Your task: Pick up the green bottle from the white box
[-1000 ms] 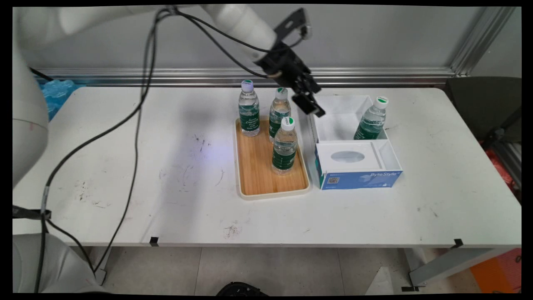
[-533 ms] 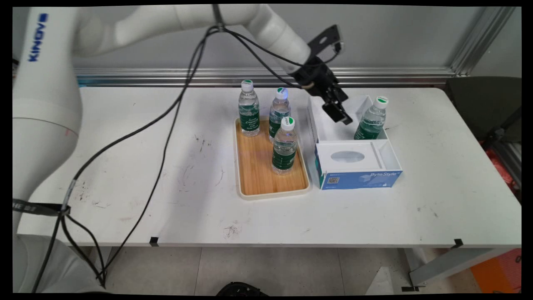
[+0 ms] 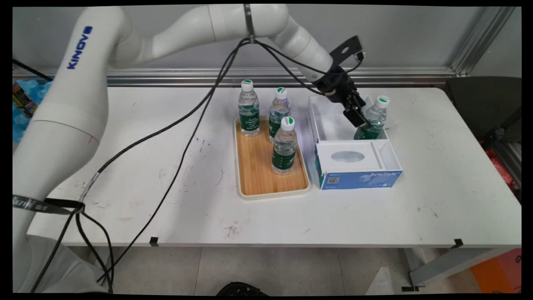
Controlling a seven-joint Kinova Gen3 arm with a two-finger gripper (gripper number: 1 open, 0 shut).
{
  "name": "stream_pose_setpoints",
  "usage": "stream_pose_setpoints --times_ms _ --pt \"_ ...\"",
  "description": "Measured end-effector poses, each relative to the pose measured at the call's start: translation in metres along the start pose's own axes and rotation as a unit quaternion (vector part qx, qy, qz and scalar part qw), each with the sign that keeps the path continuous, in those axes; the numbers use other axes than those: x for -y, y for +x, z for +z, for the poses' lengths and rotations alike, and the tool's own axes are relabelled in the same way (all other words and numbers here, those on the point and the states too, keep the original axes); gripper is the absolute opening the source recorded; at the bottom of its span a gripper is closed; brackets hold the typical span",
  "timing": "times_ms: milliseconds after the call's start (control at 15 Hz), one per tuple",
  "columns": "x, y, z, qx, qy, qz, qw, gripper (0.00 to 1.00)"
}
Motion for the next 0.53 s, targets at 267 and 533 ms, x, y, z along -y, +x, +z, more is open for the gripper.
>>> stream_pose_setpoints --times_ms 267,533 --pt "0.004 0.002 0.019 -0.004 -0.010 -0.015 0.9998 1.00" --pt "0.006 0.004 0.031 -0.008 -0.018 -0.029 0.9994 1.00"
